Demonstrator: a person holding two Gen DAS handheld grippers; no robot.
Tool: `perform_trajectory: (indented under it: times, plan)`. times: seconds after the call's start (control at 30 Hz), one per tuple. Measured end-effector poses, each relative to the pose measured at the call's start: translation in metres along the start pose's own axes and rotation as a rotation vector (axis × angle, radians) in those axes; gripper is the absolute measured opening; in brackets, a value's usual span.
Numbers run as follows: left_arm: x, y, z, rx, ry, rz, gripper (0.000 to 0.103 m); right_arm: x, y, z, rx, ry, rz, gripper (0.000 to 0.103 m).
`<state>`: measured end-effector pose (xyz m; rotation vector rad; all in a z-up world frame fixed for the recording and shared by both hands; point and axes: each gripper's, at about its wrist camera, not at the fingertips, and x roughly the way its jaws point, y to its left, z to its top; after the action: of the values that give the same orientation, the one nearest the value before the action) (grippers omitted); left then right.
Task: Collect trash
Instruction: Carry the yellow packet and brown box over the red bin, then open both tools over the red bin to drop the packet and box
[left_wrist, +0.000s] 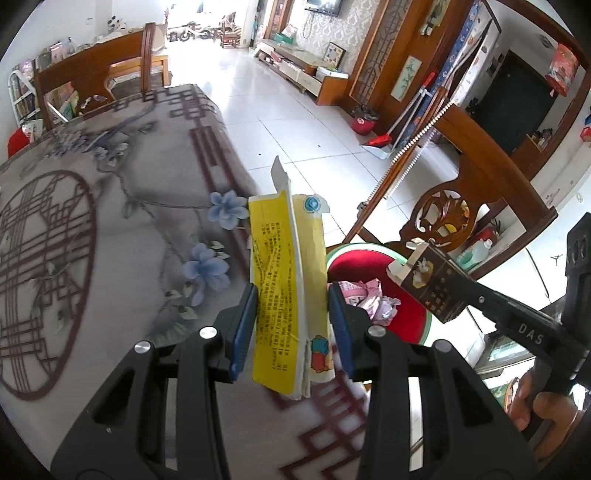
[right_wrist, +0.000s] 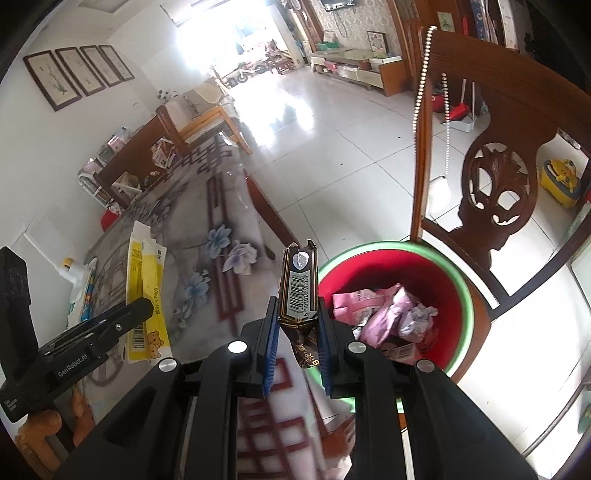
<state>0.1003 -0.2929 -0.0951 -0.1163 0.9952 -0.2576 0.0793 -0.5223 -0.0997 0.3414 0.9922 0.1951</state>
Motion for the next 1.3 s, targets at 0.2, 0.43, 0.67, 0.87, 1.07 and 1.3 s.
perform_trajectory:
  times: [0.2,0.43,0.67,0.87,1.07,1.3]
  plan:
    - [0.024,-0.028,0.002,0.025,0.039,-0.025,0.038,-0.010,-0.027,0.005,0.030,-0.015,-0.019,0.018]
    - [0.052,-0.062,0.000,0.066,0.093,-0.054,0.038,-0.019,-0.055,0.009,0.065,-0.026,-0.037,0.018]
    - [0.078,-0.085,-0.003,0.099,0.154,-0.067,0.038,-0.024,-0.072,0.010,0.085,-0.033,-0.045,0.018]
    - [0.087,-0.097,0.000,0.115,0.173,-0.080,0.039,-0.023,-0.080,0.013,0.099,-0.028,-0.047,0.018]
    - [0.090,-0.101,0.001,0.120,0.177,-0.082,0.040,-0.022,-0.081,0.016,0.099,-0.029,-0.049,0.018]
    - [0.092,-0.096,0.004,0.098,0.167,-0.076,0.070,-0.016,-0.081,0.018,0.110,-0.016,-0.041,0.035]
